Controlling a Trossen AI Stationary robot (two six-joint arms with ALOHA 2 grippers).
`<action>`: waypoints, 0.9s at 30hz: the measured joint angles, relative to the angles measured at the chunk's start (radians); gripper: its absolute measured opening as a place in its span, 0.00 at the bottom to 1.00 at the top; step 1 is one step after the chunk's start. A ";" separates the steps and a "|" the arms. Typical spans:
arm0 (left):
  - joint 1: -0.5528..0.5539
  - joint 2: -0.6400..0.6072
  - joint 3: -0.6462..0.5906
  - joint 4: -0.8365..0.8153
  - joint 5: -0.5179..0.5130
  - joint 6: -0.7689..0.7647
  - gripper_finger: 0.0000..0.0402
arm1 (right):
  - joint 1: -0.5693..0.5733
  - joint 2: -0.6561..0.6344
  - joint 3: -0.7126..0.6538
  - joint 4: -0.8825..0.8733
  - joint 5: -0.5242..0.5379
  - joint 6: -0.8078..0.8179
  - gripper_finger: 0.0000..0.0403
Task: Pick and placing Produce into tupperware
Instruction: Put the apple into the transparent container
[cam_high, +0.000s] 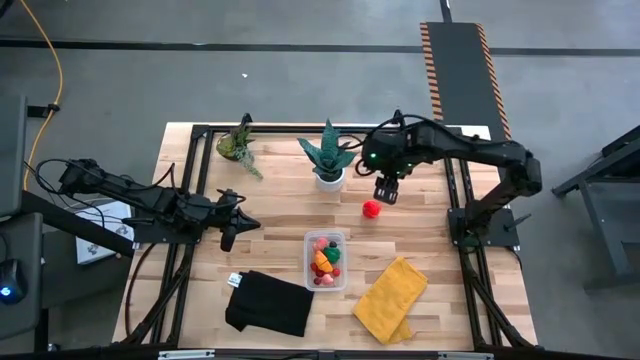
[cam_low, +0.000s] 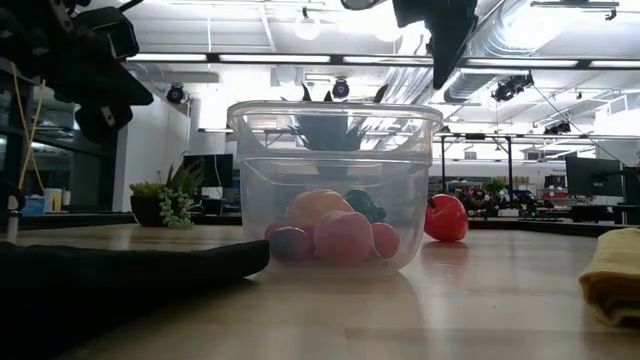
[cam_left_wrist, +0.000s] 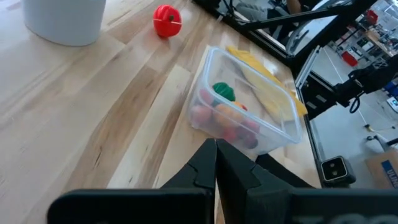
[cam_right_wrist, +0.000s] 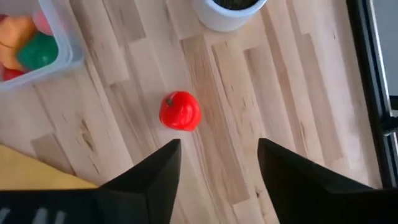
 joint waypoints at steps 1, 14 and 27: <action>0.000 0.000 0.000 0.000 0.000 0.002 0.00 | 0.000 0.007 0.000 0.000 0.000 0.003 0.53; 0.000 0.000 0.000 -0.039 -0.001 0.014 0.00 | -0.011 0.015 -0.202 0.062 0.000 -0.016 0.61; 0.000 0.000 0.000 -0.049 -0.021 -0.026 0.00 | -0.003 -0.092 -0.435 0.328 -0.023 0.036 0.61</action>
